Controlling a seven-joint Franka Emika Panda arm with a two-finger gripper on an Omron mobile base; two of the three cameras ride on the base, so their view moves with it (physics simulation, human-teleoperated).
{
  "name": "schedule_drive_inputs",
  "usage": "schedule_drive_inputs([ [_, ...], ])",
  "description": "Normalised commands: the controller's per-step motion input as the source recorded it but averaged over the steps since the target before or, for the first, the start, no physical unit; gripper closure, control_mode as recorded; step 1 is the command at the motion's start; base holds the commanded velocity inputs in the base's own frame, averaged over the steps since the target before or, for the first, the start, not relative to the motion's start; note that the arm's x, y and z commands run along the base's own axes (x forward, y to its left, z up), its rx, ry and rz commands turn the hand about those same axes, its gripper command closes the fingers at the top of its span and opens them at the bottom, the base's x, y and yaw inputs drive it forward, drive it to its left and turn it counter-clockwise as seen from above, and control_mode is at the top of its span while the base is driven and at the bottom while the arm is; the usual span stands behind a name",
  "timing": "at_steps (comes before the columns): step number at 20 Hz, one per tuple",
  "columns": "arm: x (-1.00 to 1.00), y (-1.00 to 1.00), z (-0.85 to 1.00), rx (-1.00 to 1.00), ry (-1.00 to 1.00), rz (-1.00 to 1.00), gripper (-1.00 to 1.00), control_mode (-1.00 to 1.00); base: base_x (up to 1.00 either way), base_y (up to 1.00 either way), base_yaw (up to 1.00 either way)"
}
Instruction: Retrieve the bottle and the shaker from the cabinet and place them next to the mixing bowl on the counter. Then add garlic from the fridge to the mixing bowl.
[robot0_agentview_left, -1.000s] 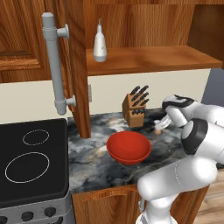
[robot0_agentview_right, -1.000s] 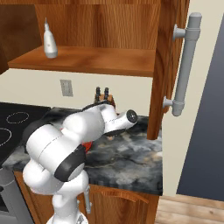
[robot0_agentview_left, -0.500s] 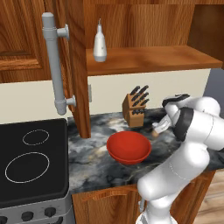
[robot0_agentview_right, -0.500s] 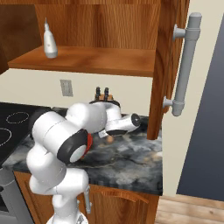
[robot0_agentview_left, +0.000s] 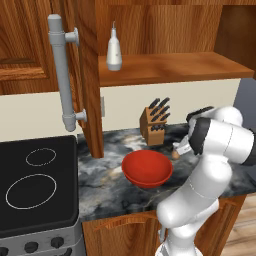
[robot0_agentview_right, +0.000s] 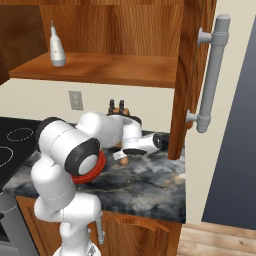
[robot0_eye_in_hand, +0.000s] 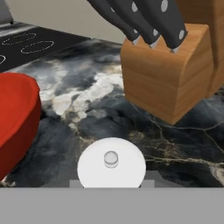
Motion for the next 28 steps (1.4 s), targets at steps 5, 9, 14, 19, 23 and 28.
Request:
schedule_drive_inputs([
  [5,0.00,0.21,-0.16,0.01,0.00,0.02,1.00,-1.00,0.00,0.00,0.00],
  [9,0.00,0.33,-0.14,0.02,0.00,0.02,1.00,-1.00,0.00,0.00,0.00],
  [14,0.00,0.35,-0.18,0.01,0.00,0.02,1.00,-1.00,0.00,0.00,0.00],
  [19,0.00,0.35,-0.23,0.00,0.00,0.02,1.00,-1.00,0.00,0.00,0.00],
  [23,-0.03,0.18,-0.28,0.00,-0.02,0.03,1.00,-1.00,0.00,0.00,0.00],
  [28,-0.10,0.07,-0.30,0.00,-0.04,0.03,-1.00,-1.00,0.00,0.00,0.00],
])
